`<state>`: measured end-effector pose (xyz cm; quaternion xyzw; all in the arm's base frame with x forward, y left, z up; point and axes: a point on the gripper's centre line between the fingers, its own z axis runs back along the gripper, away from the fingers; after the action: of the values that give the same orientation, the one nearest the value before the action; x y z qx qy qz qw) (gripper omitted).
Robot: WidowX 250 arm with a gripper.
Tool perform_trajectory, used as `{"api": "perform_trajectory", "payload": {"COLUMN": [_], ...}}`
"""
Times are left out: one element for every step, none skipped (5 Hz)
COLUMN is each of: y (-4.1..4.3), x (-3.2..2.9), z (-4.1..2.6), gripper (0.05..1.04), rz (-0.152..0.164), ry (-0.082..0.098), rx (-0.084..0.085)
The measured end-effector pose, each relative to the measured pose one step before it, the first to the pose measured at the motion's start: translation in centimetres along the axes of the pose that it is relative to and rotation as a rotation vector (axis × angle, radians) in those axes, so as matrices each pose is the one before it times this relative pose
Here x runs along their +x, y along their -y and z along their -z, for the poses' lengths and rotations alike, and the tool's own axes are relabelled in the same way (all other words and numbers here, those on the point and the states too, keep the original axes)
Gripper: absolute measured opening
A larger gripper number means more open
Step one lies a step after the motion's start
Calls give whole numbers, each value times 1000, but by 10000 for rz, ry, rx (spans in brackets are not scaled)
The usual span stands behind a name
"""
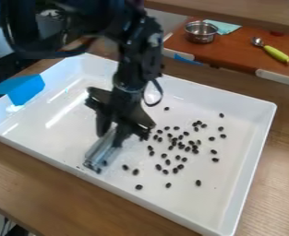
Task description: Sweep into pile
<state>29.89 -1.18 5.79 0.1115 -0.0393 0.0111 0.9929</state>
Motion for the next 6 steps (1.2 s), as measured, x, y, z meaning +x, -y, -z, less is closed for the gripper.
{"api": "perform_trajectory", "payload": {"y": [2252,1613,690,1935,911,970], "x": [-183,-192,-24,-197,33,-145], "z": [-510,-348,-222,-394,-210,-208], "gripper": [350,350,350,350,350,350], "rz": [146,147,-193,196,-117,-62], "ry": [-5,-52,-233,-170,-68,-31], "rx": [-94,-87,-216,-145,-79,-163]}}
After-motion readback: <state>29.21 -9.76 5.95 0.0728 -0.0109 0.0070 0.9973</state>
